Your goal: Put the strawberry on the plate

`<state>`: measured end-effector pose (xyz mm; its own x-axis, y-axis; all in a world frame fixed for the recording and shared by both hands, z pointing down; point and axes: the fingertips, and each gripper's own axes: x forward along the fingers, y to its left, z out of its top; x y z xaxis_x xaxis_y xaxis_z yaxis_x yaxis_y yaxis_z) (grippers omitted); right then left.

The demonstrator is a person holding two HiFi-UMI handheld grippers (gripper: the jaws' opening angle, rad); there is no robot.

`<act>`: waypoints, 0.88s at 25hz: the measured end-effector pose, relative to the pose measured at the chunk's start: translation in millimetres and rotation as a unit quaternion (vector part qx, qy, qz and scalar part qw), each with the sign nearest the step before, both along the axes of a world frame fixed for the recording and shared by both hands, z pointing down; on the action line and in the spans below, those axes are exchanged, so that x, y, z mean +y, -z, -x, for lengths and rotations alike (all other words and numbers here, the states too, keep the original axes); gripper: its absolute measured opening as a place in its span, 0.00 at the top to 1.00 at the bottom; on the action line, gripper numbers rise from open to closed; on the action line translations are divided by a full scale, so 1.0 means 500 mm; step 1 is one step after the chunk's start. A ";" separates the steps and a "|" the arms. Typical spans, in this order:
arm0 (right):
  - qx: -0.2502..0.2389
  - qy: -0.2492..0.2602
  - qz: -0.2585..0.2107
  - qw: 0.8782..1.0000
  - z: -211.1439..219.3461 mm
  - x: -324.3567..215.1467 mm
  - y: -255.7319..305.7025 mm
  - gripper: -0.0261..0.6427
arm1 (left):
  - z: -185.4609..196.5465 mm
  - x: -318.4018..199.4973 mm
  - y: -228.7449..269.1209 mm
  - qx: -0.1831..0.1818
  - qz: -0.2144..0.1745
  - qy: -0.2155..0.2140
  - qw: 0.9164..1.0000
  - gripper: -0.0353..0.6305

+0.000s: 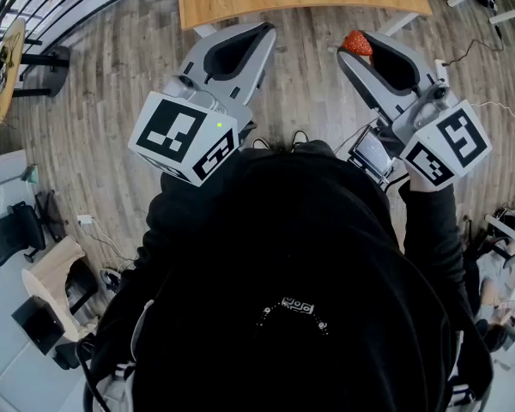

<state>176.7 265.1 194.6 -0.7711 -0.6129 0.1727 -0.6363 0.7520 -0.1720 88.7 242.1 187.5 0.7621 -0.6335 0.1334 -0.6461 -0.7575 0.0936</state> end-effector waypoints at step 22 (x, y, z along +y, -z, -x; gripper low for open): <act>-0.029 -0.012 -0.014 0.999 -0.003 -0.047 0.027 0.75 | -0.033 -0.035 -0.009 0.012 -0.006 -0.029 0.999 0.96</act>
<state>178.4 241.4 181.2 -0.7647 -0.6349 0.1102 -0.6434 0.7422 -0.1875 105.3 224.3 192.1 0.8006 -0.5896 0.1070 -0.5986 -0.7948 0.0996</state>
